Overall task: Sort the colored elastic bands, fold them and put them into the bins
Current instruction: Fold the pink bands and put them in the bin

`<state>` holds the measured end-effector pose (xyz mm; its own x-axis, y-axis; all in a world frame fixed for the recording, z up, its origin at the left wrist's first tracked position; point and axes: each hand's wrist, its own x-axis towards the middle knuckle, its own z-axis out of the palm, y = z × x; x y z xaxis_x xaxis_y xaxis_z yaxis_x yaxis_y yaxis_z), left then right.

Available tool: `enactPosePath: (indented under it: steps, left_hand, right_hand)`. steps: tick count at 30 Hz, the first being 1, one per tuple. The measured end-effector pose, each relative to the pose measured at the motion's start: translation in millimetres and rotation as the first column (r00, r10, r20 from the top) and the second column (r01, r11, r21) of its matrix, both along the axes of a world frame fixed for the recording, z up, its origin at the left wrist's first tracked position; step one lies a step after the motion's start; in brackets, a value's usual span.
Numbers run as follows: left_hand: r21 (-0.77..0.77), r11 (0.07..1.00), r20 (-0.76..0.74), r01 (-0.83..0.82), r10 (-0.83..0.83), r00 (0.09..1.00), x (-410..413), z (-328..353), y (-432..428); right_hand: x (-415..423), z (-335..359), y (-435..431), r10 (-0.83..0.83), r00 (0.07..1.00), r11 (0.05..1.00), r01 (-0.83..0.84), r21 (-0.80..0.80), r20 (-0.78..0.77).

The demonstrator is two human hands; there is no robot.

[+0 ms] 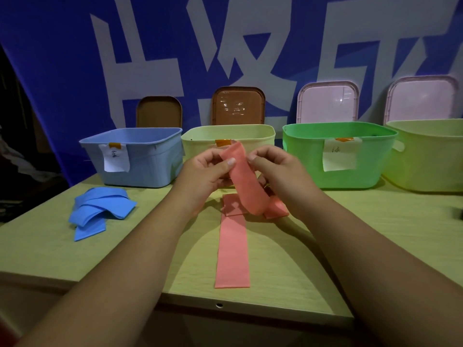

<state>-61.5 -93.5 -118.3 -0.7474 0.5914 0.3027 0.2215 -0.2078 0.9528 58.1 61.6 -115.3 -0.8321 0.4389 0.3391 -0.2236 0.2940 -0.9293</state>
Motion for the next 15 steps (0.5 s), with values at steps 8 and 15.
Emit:
enactPosePath:
  steps: [8,15]
  left_hand:
    - [-0.091,0.987,-0.087,-0.130,0.123,0.989,0.9,2.9,-0.8]
    - [-0.096,0.988,-0.240,-0.123,0.097,0.966,5.5,2.4,-1.7]
  right_hand:
    - [2.8,1.8,1.4,0.064,0.998,0.996,-0.066,-0.062,-0.018]
    - [1.8,2.0,1.4,0.069,0.997,0.991,-0.071,-0.112,-0.017]
